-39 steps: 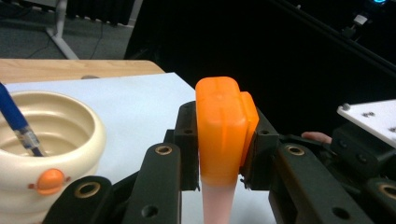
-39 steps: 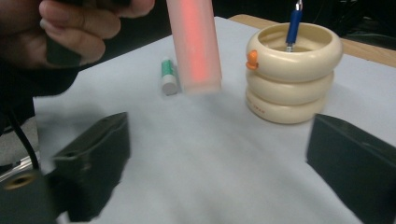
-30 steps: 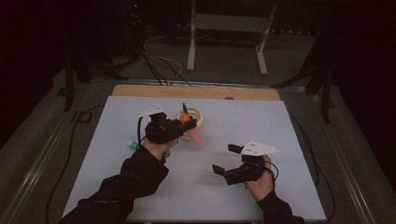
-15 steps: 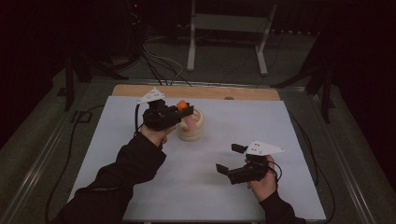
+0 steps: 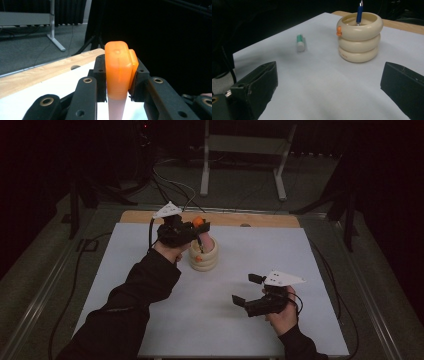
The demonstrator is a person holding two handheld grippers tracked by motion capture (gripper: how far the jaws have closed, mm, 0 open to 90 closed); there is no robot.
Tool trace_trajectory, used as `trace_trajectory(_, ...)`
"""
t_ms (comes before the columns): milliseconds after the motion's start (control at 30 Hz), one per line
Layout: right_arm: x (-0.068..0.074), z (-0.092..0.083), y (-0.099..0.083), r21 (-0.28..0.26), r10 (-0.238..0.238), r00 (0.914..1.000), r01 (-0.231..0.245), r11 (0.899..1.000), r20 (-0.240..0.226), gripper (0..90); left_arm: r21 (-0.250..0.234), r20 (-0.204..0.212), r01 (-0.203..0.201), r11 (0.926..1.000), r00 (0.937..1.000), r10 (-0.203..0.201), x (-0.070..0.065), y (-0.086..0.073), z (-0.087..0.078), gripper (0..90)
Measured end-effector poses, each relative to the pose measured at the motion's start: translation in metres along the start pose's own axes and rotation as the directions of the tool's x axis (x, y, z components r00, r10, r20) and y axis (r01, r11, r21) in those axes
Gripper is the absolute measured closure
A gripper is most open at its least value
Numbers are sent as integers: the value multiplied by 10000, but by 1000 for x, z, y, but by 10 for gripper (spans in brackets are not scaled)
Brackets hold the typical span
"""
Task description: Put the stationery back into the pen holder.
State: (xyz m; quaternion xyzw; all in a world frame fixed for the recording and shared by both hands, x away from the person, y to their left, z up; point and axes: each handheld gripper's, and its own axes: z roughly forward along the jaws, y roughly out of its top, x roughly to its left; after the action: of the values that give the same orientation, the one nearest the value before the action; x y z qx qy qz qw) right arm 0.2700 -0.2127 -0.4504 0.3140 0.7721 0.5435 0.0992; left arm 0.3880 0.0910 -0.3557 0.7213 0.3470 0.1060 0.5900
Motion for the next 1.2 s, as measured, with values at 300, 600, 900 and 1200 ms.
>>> trace_trajectory(300, 1, -1, 0, -163, -215, 9997, 216, 9996, 82, 15, 518, -534, -389, 9979, 9977, 417, 13, -4, 18, 726)
trace_trajectory(600, 1, -2, 0, -241, -258, 9995, 262, 9994, 161, 16, 405, -894, -414, 9983, 9950, 449, 29, -14, 26, 724)
trace_trajectory(900, 0, -3, -1, -331, -252, 9997, 253, 9991, 60, 15, 549, -947, -284, 9981, 9949, 335, 36, -25, 37, 724)
trace_trajectory(1200, 1, -2, -1, -330, -291, 9995, 293, 9990, 84, 15, 1105, -1062, -240, 9936, 9937, 358, 40, -35, 47, 723)
